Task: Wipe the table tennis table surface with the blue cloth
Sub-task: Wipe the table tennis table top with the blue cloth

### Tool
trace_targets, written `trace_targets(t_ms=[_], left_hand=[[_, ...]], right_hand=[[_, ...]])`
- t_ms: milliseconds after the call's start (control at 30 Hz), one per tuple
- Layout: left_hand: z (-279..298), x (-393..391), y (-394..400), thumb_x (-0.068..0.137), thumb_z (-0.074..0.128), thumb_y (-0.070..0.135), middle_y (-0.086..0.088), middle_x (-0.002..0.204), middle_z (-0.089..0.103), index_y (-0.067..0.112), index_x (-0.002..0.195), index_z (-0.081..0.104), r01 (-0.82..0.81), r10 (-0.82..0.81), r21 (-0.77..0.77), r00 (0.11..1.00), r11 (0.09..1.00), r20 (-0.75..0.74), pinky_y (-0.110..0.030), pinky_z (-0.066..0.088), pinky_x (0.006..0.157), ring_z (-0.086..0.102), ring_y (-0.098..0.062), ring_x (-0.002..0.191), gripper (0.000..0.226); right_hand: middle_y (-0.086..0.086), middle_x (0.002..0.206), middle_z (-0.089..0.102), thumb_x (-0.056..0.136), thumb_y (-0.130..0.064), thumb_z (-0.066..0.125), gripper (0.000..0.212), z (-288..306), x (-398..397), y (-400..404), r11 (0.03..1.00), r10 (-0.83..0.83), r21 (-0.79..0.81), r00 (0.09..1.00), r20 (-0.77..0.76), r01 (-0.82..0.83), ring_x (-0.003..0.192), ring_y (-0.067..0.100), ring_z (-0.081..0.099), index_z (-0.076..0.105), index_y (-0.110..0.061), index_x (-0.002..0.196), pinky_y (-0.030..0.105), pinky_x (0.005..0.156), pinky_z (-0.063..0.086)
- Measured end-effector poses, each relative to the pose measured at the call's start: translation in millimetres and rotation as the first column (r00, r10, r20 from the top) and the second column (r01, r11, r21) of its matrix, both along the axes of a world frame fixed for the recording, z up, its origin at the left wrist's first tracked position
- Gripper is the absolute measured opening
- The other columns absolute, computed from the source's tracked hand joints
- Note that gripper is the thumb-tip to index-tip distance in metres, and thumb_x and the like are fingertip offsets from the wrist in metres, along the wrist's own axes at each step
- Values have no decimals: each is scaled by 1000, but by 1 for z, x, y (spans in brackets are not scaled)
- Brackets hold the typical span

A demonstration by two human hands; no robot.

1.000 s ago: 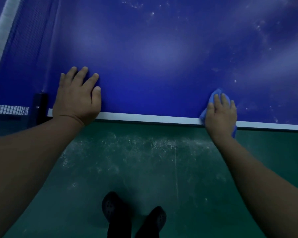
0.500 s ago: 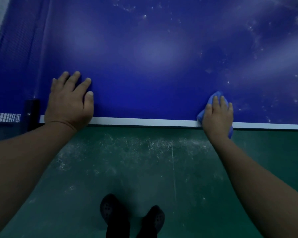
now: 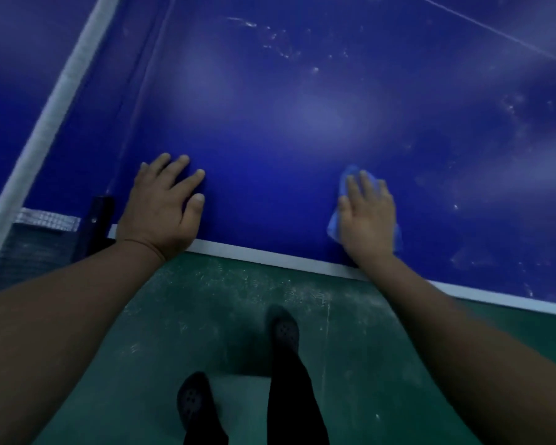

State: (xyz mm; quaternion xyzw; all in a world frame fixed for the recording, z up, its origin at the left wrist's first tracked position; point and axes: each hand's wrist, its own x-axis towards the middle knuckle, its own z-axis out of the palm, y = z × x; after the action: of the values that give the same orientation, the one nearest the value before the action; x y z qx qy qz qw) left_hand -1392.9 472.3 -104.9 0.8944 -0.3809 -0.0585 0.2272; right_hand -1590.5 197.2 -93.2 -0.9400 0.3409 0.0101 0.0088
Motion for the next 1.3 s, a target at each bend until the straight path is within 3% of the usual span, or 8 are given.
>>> trace_targets(t_ms=[200,433,567,633,767,833,1100,1300], left_hand=[[13,-5,10,98,31,42,-15,151,45,8,137,58,-138,127,-82,983,987,-132,-42,1,123,28,-34,146,58],[11,-105,66,92,43,16,-23,143,47,0,130,59,-539,538,-84,842,838,-31,-54,23,119,41,-43,134,44],[5,-121,64,91,42,19,-25,150,38,0,136,53,-628,627,-15,778,778,-33,-44,14,123,35,-43,138,50],[7,-117,60,90,44,18,-27,150,37,-2,136,52,-656,656,-21,754,754,1,-48,19,121,34,-45,137,51],[6,-111,61,88,49,13,-28,147,41,-5,137,51,-681,681,-6,732,732,20,-47,24,118,39,-48,132,52],[9,-112,59,89,48,14,-28,145,43,-5,137,51,-692,692,-7,722,722,13,-48,26,116,40,-46,131,52],[25,-87,4,94,42,21,-19,150,40,2,140,47,-686,683,-120,727,718,-71,-61,32,113,33,-35,138,50],[26,1,-76,97,37,28,-14,156,33,8,144,43,-635,629,-159,772,756,-89,-40,13,122,25,-30,146,51]], right_hand=[[9,162,26,103,-42,2,65,-7,88,63,967,246,54,968,51,-249,149,36,20,31,-13,154,53,120,16],[7,146,51,97,-32,41,46,7,135,108,193,979,77,196,47,-978,131,42,46,55,-17,139,53,105,39],[8,154,41,102,-35,28,52,12,226,63,752,658,6,750,62,-660,141,45,32,46,-14,146,59,114,28],[8,159,33,102,-35,23,56,12,233,96,785,617,26,785,61,-619,144,42,25,37,-15,151,55,116,21],[8,155,39,99,-34,38,52,5,160,145,-7,1000,83,-6,15,-997,141,40,31,40,-19,150,51,110,29],[5,154,43,101,-36,44,48,4,158,112,-157,987,123,-152,50,-980,143,38,34,48,-18,145,50,114,28],[8,160,32,103,-38,17,58,12,284,13,775,631,17,775,40,-632,147,46,18,37,-14,151,60,117,18],[5,156,38,100,-40,36,54,8,259,43,-8,998,33,-5,68,-999,149,41,16,43,-18,149,56,119,12]])
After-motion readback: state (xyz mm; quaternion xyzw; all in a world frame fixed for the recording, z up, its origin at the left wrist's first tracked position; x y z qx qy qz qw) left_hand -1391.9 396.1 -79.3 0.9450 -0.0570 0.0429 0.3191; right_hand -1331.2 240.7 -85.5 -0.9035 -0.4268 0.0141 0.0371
